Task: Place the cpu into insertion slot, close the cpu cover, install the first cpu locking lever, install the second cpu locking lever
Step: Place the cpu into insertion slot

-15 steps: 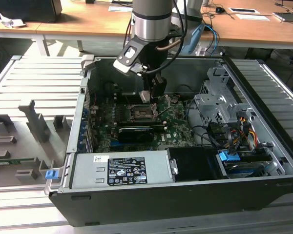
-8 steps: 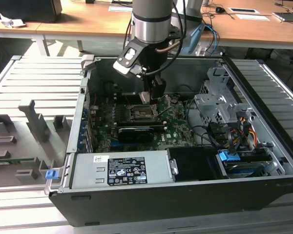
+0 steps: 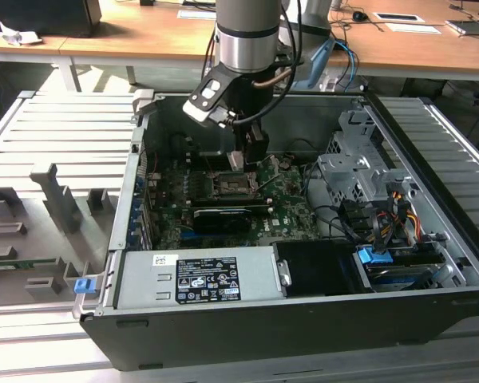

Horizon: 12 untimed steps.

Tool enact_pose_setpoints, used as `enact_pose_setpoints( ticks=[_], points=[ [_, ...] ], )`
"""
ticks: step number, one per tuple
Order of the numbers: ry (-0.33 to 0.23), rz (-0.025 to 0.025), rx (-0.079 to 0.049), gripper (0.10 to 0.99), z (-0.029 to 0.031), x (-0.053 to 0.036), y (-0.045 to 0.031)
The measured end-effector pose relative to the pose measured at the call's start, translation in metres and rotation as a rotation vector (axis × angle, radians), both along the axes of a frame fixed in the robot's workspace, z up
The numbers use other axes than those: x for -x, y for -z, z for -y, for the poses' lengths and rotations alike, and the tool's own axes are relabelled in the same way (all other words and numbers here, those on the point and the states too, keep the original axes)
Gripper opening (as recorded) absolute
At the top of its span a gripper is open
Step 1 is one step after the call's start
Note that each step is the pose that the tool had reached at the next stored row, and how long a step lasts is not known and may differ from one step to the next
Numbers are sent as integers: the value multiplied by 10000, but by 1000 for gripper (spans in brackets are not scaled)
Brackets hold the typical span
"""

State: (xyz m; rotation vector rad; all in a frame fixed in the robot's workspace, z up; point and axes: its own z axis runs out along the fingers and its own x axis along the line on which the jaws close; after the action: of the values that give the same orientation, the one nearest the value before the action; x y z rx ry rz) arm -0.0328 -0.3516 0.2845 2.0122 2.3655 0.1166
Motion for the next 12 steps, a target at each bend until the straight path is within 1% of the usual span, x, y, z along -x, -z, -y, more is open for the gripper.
enact_pose_setpoints(
  ticks=[12],
  points=[
    [4, -1, -1, 541, 0, 1, 75]
  ],
)
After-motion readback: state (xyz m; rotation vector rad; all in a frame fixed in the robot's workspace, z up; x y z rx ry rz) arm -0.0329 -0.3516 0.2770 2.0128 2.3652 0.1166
